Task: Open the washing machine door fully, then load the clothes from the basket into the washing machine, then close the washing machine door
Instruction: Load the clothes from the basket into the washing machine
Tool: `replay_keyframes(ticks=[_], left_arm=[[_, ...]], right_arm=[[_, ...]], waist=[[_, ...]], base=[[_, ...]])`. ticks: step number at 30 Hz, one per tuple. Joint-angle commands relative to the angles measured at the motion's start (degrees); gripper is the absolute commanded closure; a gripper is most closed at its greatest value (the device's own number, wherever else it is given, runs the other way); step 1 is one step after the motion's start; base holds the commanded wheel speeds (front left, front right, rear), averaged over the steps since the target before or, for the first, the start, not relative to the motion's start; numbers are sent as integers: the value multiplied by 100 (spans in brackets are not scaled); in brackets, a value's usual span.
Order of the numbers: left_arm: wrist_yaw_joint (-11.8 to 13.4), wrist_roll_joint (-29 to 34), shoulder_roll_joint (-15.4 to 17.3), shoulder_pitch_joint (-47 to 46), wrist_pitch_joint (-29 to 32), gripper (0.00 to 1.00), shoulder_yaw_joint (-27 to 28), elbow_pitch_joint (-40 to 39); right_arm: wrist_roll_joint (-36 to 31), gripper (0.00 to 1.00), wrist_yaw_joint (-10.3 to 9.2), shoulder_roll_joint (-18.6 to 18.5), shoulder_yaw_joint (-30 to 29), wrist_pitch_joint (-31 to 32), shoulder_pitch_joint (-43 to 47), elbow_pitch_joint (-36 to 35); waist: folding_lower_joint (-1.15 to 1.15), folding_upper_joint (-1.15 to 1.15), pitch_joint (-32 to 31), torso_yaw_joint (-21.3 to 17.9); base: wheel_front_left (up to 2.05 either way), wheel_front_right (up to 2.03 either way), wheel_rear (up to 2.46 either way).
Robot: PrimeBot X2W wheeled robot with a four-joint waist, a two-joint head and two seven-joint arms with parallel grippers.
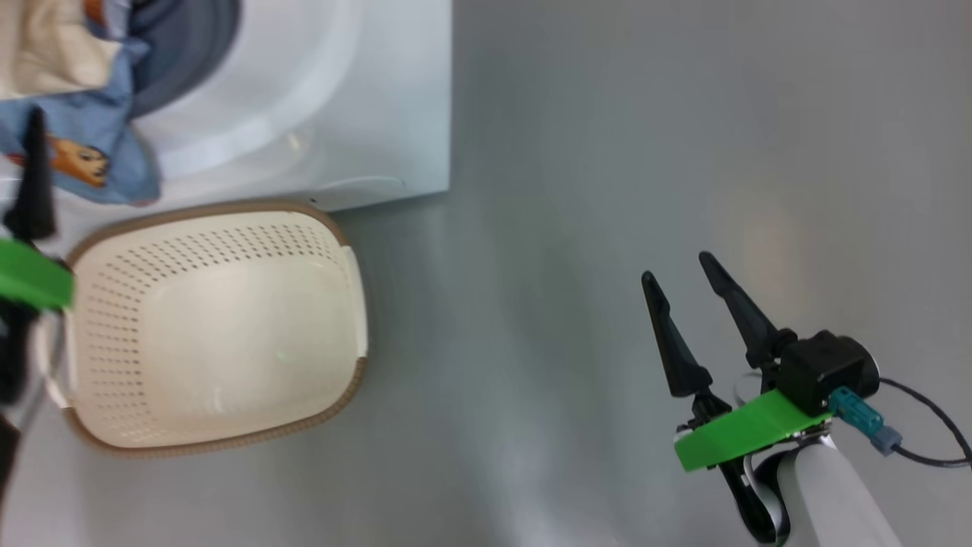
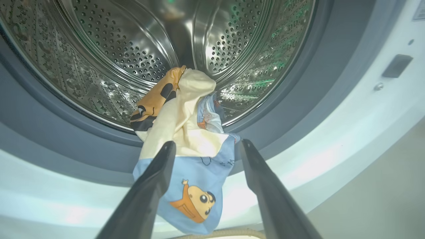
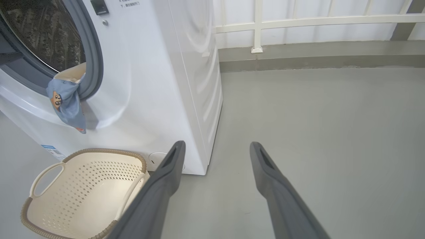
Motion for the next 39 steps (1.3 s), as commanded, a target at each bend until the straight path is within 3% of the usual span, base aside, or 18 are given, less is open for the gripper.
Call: replay_keyframes(ticks=[1, 4, 15, 20, 25, 39], left_arm=[[98, 120, 210, 330, -30, 0, 335, -305], [261, 378, -21, 1154, -30, 0, 718, -905], [493, 1157, -705, 2674, -30, 0, 1465, -2078], [479, 1310, -1255, 2971, -30, 0, 1935, -2393], [371, 1670, -1609, 3108, -30, 0, 2153, -2515], [75, 2187, -1990, 3022, -30, 0, 2460, -2381]], right_arm=[[-57, 0, 9, 13, 112, -27, 190, -100], [-73, 0, 9, -9, 105, -27, 314, -92], [-34, 0, 9, -70, 176, -27, 435, -86], [-28, 0, 9, -69, 155, -27, 462, -102], [-19, 0, 9, -51, 188, -27, 418, -108], [-5, 0, 9, -24, 149, -27, 372, -93]], waist=[[0, 0, -379, 329], [0, 0, -546, 424], [0, 0, -746, 432], [0, 0, -729, 445], [0, 0, -677, 427], [0, 0, -624, 426]], base=[[0, 0, 0], [0, 0, 0], [0, 0, 0], [0, 0, 0], [0, 0, 0], [0, 0, 0]])
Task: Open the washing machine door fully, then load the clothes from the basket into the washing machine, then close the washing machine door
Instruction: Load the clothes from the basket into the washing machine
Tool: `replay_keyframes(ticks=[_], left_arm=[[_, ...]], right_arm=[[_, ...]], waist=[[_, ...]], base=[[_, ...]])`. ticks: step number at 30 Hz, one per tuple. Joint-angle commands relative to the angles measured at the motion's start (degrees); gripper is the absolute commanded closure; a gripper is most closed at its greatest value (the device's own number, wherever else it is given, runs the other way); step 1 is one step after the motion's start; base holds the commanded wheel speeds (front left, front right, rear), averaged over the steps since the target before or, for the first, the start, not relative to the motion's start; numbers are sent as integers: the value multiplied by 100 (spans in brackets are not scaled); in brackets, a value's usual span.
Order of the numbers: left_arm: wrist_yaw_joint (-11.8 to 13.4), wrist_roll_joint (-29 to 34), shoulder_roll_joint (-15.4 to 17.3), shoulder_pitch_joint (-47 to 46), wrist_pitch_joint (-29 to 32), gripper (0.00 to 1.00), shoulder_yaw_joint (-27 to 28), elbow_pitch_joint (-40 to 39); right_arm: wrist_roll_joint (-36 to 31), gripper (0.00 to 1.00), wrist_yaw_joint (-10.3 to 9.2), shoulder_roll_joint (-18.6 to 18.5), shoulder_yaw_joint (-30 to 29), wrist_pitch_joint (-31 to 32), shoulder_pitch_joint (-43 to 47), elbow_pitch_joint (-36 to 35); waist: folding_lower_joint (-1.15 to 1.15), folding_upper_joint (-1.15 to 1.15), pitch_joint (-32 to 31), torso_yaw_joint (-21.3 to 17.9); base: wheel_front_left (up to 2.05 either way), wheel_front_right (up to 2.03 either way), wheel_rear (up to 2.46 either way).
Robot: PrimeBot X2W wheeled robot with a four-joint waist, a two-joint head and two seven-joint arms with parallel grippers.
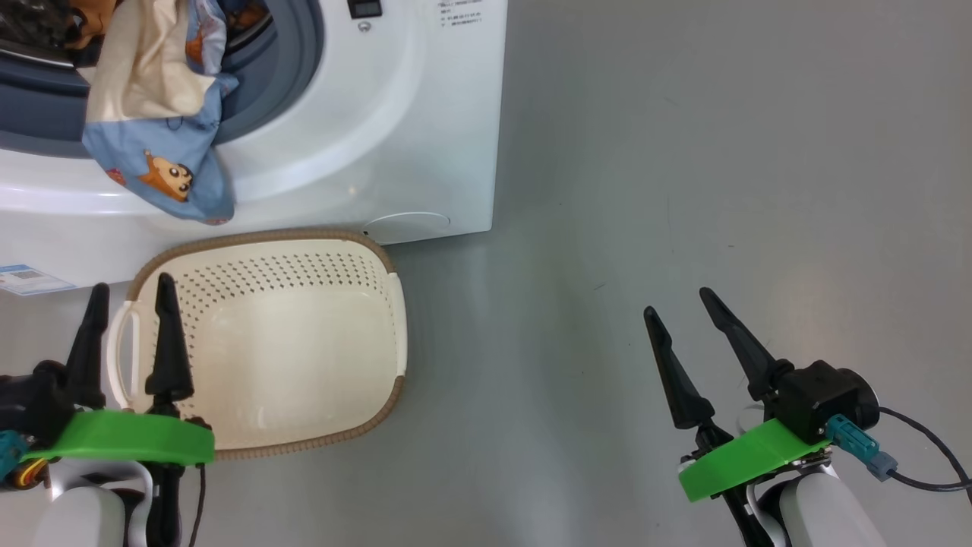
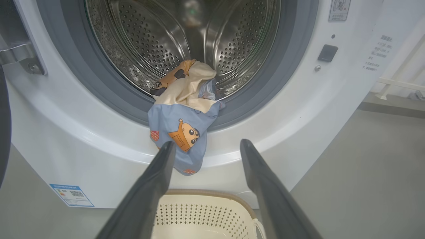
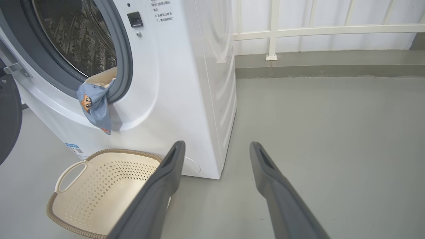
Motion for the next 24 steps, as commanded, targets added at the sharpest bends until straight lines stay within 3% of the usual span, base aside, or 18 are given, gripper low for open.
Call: replay_keyframes(ticks=[1, 13, 20, 24], left_arm=[[-39, 99, 98, -60, -31, 0, 248, -83], [-136, 115, -34, -150, -31, 0, 428, 73], [-162, 63, 120, -413, -31, 0, 454, 361], [-169, -5, 422, -839, 177, 0, 361, 679]], right_arm=[[16, 0, 9, 41, 134, -27, -29, -121], [2, 0, 9, 51, 146, -27, -62, -122], [5, 0, 9, 60, 210, -27, -135, -153], [6, 0, 9, 64, 238, -27, -200, -156]], waist=[[0, 0, 1, 2], [0, 0, 72, 0], [0, 0, 289, -95], [0, 0, 439, -160]], base=[[0, 0, 0], [0, 0, 0], [0, 0, 0], [0, 0, 0]])
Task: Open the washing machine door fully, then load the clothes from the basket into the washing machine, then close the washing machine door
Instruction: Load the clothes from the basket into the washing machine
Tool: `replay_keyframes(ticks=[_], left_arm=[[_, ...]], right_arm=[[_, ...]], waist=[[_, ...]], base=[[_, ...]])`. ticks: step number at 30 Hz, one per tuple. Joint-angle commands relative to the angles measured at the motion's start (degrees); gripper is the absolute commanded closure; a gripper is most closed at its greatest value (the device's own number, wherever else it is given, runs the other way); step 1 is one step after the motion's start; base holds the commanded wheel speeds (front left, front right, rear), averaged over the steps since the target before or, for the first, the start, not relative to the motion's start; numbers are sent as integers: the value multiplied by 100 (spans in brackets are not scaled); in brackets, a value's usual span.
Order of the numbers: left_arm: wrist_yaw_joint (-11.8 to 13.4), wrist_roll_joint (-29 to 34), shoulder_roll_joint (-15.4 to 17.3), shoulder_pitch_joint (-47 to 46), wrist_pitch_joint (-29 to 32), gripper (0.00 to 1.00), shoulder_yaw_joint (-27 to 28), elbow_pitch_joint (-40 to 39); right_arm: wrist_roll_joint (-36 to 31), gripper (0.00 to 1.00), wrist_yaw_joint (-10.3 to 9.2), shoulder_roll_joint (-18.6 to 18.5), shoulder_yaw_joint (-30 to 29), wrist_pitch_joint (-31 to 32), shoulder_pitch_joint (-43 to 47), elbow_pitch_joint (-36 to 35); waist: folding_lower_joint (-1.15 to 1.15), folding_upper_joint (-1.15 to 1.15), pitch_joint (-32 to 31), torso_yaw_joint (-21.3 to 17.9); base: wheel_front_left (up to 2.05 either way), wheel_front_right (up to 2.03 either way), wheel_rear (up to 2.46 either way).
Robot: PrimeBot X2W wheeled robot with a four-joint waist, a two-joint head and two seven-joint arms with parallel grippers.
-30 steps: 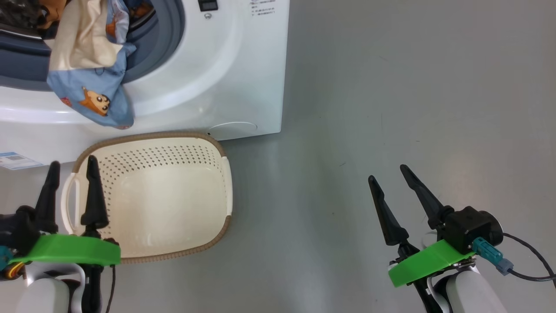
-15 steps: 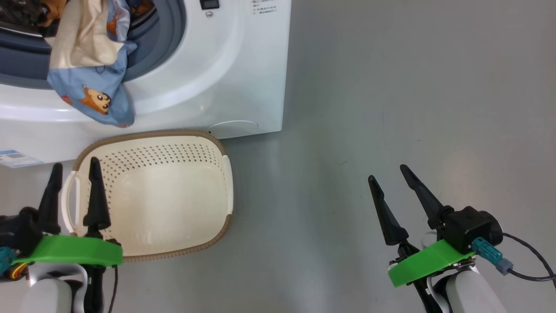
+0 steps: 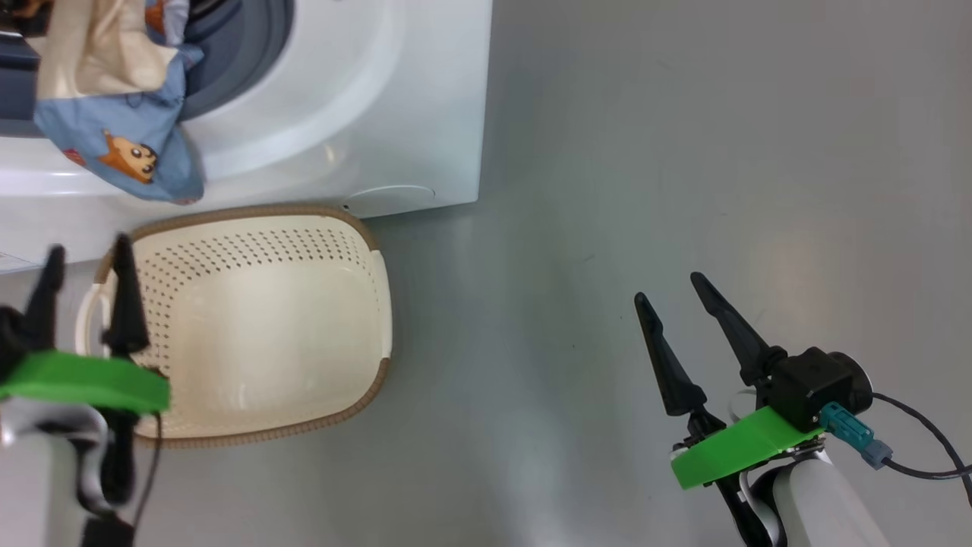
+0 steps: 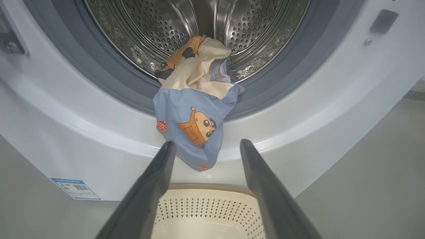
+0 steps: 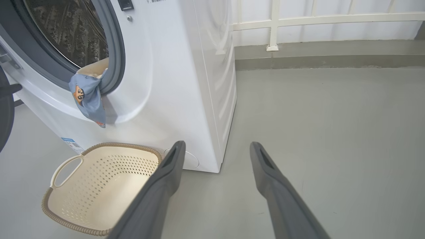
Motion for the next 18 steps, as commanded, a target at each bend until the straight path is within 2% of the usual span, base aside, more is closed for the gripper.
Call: replay_keyframes(ticks=[1, 5, 18], left_arm=[[-7, -68, 309, -287, 64, 0, 181, -41], [-5, -247, 554, -891, 407, 0, 248, 235], [-11, -355, 1329, -2800, 1840, 0, -98, 1396]], right_arm=[[6, 0, 9, 54, 145, -27, -55, -146], [10, 0, 9, 58, 169, -27, -135, -155], [185, 0, 9, 65, 299, -27, -424, -191]], waist=[[0, 0, 112, -64], [0, 0, 253, -137], [0, 0, 690, -496]], base=[[0, 0, 0], [0, 0, 0], [0, 0, 0]])
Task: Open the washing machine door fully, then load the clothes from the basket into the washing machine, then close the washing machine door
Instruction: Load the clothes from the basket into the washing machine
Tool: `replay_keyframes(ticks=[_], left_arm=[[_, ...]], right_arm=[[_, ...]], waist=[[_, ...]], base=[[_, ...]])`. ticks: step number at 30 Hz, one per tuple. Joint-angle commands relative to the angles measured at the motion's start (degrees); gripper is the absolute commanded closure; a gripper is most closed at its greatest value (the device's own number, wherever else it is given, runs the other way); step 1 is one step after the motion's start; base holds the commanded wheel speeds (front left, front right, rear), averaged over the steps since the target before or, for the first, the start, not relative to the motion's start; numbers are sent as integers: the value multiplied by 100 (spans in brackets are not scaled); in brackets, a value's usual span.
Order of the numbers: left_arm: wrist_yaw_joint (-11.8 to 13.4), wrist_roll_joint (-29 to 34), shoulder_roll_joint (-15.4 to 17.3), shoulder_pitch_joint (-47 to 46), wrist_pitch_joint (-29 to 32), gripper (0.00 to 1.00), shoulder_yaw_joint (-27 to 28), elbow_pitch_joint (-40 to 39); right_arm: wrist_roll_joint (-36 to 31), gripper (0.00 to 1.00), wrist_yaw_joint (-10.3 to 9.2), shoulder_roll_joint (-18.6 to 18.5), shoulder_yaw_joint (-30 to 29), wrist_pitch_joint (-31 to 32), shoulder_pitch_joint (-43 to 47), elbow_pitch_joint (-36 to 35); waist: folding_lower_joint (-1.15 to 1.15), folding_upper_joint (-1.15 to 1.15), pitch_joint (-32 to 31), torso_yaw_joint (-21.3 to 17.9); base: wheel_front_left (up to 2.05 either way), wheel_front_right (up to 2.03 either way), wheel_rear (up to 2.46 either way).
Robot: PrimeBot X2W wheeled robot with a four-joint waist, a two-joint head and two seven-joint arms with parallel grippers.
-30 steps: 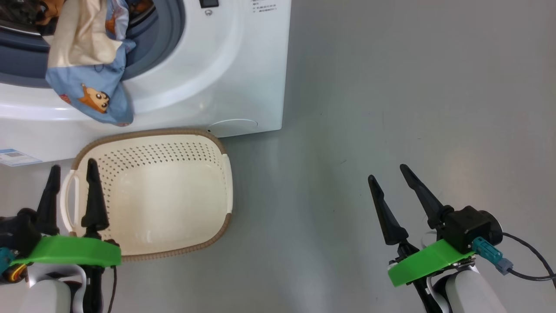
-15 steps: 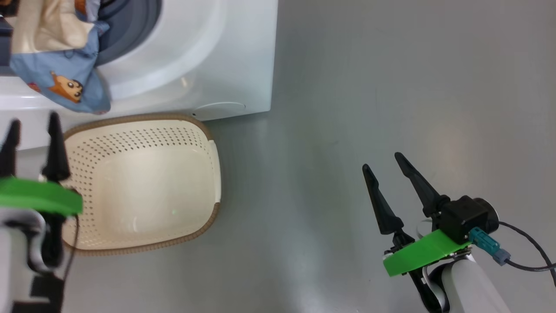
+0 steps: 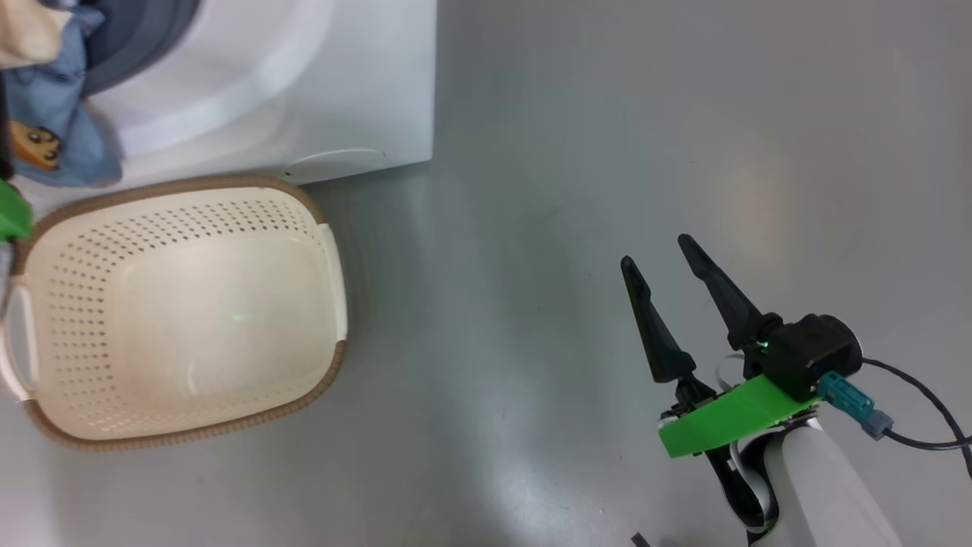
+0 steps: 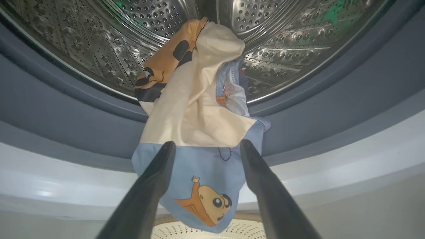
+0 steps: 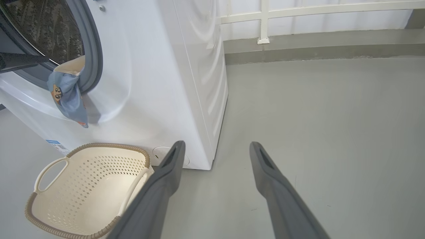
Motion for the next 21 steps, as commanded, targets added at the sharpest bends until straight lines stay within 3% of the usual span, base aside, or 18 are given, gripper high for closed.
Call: replay_keyframes(ticks=[1, 11, 21], left_arm=[[-11, 31, 459, -264, 129, 0, 112, 20], [-13, -62, 908, -1138, 883, 0, -120, 879], [79, 225, 1086, -1623, 1016, 0, -419, 1596]], right_arm=[[58, 0, 9, 53, 136, -27, -38, -159], [248, 0, 9, 54, 230, -27, -75, -162], [335, 0, 9, 54, 331, -27, -99, -180]], waist=[[0, 0, 130, -139], [0, 0, 234, -399], [0, 0, 276, -553]], base=[[0, 0, 0], [0, 0, 0], [0, 0, 0]])
